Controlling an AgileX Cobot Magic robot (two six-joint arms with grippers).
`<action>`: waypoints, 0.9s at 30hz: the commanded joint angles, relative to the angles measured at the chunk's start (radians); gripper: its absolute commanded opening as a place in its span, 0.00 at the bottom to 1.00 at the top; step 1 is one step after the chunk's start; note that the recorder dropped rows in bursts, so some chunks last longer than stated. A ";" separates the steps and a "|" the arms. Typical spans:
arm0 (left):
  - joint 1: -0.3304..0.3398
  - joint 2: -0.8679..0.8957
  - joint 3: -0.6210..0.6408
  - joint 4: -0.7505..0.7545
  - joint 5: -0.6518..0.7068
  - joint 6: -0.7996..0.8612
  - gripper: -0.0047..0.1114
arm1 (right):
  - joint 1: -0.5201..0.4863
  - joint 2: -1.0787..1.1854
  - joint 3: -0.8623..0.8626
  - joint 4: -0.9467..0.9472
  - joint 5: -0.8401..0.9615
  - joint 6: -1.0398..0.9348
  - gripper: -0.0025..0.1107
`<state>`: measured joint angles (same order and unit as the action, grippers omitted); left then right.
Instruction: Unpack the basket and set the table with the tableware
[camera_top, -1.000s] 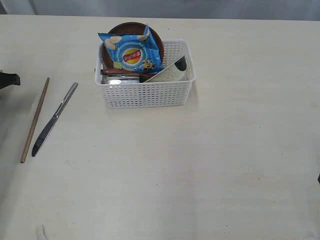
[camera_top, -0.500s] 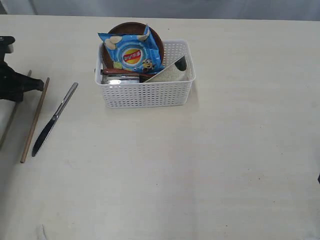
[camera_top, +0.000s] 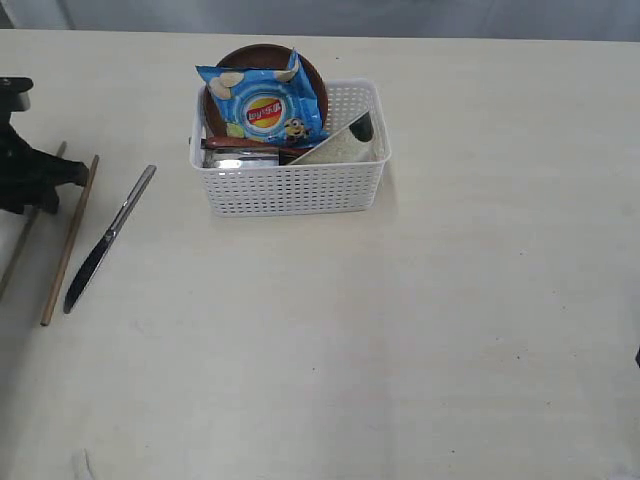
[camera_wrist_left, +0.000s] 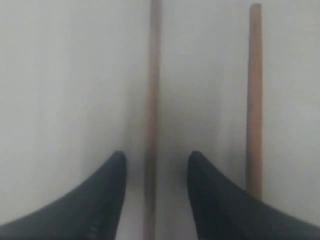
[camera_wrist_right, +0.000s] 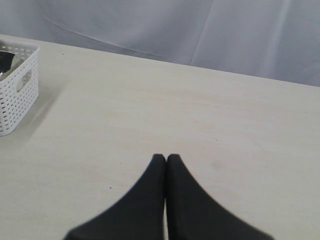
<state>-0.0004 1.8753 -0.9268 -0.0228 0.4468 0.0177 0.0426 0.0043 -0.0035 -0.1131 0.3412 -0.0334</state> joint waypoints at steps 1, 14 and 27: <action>-0.010 -0.050 -0.012 -0.042 0.086 -0.004 0.38 | 0.000 -0.004 0.004 -0.006 -0.003 0.001 0.02; -0.227 -0.137 -0.013 -0.274 0.038 0.292 0.38 | 0.000 -0.004 0.004 -0.006 -0.003 0.001 0.02; -0.254 -0.009 -0.024 -0.187 -0.092 0.273 0.38 | 0.000 -0.004 0.004 -0.006 -0.003 0.001 0.02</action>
<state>-0.2517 1.8576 -0.9457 -0.2182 0.3888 0.3068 0.0426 0.0043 -0.0035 -0.1131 0.3412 -0.0334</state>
